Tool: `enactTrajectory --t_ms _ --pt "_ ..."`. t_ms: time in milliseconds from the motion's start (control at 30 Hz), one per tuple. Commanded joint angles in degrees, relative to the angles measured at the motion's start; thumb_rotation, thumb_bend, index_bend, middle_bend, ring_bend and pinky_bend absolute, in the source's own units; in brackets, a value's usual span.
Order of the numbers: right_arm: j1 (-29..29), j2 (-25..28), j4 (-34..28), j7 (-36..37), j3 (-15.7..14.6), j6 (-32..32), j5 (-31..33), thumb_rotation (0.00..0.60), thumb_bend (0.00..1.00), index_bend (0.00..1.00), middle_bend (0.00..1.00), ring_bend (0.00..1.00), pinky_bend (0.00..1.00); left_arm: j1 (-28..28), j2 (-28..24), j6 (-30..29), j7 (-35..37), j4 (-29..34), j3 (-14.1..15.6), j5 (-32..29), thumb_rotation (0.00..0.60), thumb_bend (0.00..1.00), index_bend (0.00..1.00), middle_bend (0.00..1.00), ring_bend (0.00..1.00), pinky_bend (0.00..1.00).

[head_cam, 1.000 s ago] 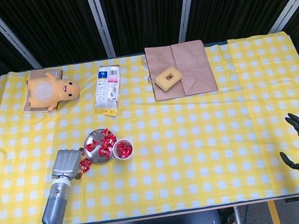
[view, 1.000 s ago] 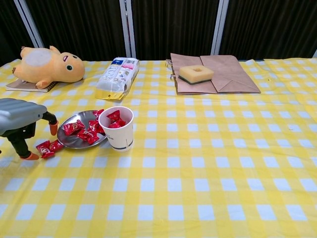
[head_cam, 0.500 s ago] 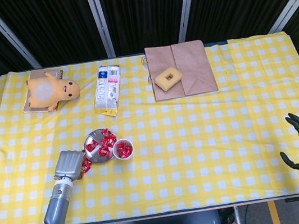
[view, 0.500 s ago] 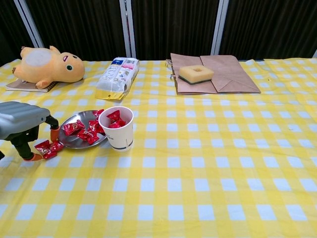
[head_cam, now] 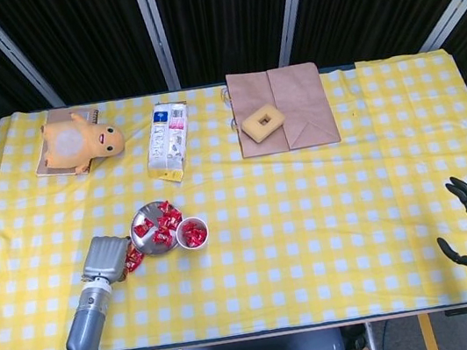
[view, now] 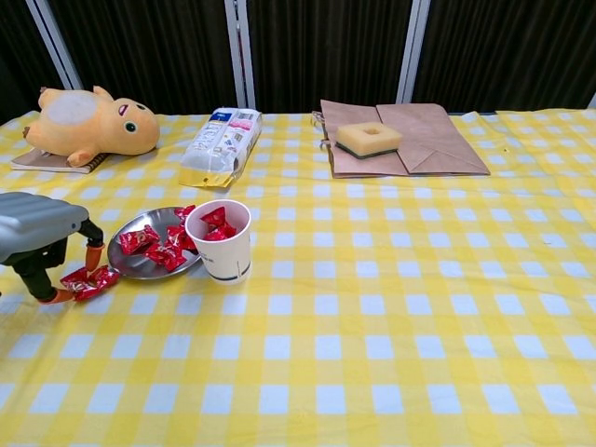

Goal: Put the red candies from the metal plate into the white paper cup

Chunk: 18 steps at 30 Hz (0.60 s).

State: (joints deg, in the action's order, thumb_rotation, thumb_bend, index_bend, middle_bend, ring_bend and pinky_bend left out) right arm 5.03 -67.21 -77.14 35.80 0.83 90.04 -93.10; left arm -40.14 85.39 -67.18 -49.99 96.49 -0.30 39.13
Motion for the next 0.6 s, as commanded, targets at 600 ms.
enactTrajectory --t_ms 600 --pt "0.0 0.0 0.0 0.1 0.0 0.1 0.0 0.600 0.42 0.00 0.00 0.00 0.00 0.0 0.9 0.2 -0.3 -0.2 0.2 0.4 0.600 0.36 0.52 1.00 1.00 0.99"
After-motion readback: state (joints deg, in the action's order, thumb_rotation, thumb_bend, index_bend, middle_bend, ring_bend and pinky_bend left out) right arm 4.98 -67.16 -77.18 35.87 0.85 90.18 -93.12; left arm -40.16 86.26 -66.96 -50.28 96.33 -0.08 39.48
